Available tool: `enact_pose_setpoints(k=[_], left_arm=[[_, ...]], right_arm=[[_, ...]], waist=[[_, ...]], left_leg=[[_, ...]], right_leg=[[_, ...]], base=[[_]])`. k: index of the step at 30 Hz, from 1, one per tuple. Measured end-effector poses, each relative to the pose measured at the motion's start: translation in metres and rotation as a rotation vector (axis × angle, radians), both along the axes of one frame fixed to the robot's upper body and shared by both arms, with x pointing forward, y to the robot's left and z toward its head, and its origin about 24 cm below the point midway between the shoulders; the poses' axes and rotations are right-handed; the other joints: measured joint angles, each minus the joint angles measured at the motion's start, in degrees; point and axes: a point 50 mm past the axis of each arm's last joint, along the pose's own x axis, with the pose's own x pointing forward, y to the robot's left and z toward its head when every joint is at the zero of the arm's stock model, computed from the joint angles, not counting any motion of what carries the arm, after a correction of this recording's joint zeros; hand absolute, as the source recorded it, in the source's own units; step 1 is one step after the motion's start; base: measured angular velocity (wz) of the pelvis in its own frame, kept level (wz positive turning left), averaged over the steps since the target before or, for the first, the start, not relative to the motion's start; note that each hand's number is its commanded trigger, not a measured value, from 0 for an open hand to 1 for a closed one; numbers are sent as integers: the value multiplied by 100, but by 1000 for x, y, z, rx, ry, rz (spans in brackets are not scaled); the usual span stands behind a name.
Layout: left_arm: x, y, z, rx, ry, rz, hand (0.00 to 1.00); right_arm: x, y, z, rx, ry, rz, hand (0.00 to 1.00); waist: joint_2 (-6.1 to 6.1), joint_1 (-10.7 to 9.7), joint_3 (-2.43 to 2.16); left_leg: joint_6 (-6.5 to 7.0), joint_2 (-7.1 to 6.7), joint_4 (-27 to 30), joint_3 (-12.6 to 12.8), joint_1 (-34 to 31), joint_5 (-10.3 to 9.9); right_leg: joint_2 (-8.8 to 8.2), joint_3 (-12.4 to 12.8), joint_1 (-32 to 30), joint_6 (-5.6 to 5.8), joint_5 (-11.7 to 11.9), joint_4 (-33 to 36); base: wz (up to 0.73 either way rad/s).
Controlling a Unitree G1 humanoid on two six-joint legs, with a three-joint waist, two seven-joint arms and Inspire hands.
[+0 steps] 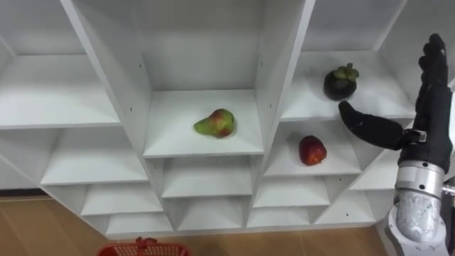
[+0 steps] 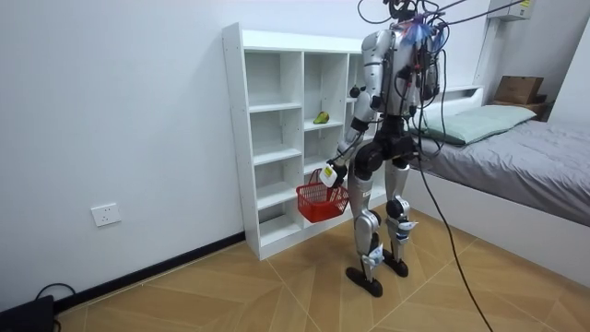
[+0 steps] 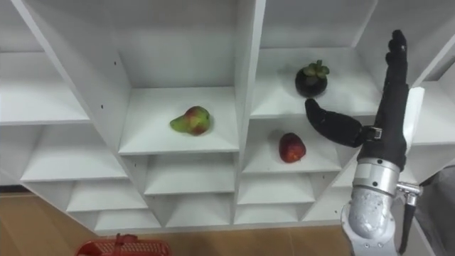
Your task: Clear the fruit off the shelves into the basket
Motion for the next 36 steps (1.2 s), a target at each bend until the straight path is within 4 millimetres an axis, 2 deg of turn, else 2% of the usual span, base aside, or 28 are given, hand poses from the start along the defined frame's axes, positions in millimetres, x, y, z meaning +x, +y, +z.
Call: enact_pose_setpoints(k=[3, 12, 19, 27, 36], left_arm=[[-3, 1, 0, 1, 16, 8, 100], [-9, 4, -1, 6, 35, 30, 100], [-9, 6, 0, 13, 38, 44, 100], [-10, 6, -1, 27, 50, 53, 100], [-10, 7, 0, 32, 50, 55, 100]], right_arm=[[2, -7, -2, 5, 29, -16, 0], [9, -10, -8, 24, 78, -9, 0], [18, -17, -21, 43, 165, -10, 0], [28, -17, -10, 39, 129, -1, 0], [37, -13, -3, 32, 118, 50, 0]], waist=[[-47, 16, -14], [-48, -3, -11], [-59, 0, -11], [-85, 9, -4], [-156, 19, 42]], left_leg=[[0, -2, 0, -32, -22, 0], [0, -4, 27, -145, 2, 0], [4, -9, 58, -166, 1, 3], [6, -15, 65, -212, -3, 5], [8, -21, 83, -316, -5, 7]], right_leg=[[-3, -17, 12, 0, 0, 3], [-23, -162, 106, 0, 1, 7], [-27, -169, 102, 0, 1, 7], [-27, -183, 143, -1, 0, 5], [-48, -303, 194, -1, 0, 15]], base=[[5], [7], [1], [0], [5]])
